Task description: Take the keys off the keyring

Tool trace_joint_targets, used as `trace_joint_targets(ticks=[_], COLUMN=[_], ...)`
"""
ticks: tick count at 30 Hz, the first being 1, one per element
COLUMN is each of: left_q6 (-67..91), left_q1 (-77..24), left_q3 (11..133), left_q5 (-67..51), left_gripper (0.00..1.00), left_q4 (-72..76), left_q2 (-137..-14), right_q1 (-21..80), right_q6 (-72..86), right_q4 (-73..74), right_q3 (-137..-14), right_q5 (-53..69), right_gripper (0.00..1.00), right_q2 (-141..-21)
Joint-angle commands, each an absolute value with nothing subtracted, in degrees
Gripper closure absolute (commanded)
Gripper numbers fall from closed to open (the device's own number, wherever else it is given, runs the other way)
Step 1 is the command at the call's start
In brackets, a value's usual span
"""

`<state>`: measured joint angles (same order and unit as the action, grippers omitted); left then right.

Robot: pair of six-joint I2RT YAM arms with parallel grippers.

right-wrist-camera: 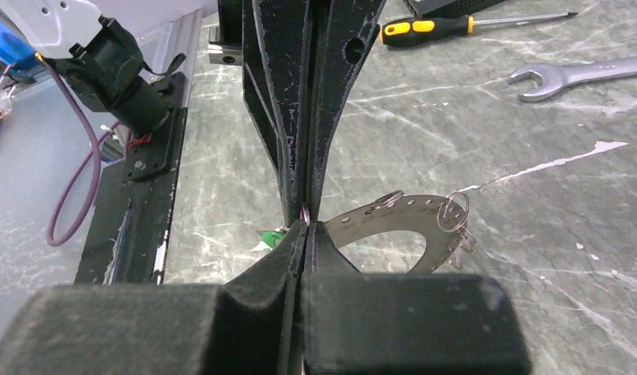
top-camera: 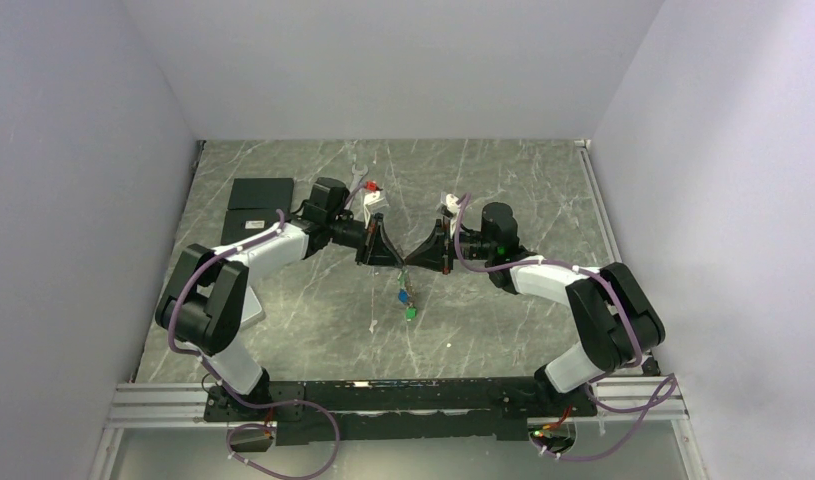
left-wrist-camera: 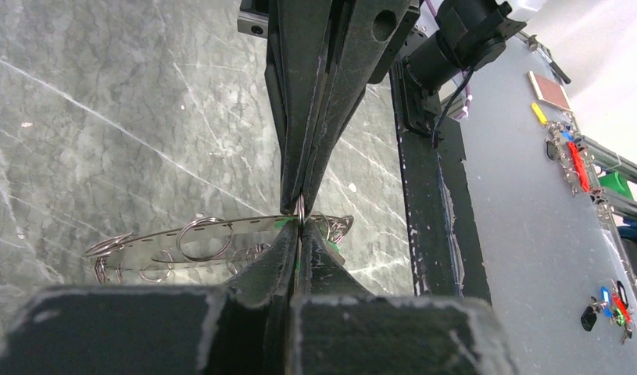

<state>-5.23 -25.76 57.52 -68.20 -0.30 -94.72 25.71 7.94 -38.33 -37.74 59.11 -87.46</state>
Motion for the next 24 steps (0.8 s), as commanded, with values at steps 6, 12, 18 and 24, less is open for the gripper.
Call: trace_joint_targets(ticks=[6,12,18,24], left_q6=[-18.95,-26.51,-28.58,-28.94], left_q1=[-26.46,-26.61,-27.14,-27.86], left_q3=[63.57,67.75,69.97,70.95], left_q5=[-67.14,-64.20,-63.09,-61.71], left_gripper=[1.00,1.00,1.00,1.00], left_q4=[-16.88,-26.22,-29.52,-30.48], left_q2=[-94.81,-95.34,-96.20,-96.42], right_q1=[25.43,25.85,27.30,29.66], right_q6=[-6.52,-27.25,-34.04,-36.19], right_q4=[-23.95,3.69,12.47,15.83], right_q3=[-43.64,-52.51,-56.76,-59.66], right_q5=[62.07,61.98,58.62,54.60], right_gripper=[0.83,0.70,0.65,0.65], right_q2=[-85.31,-84.42,-83.52,-83.90])
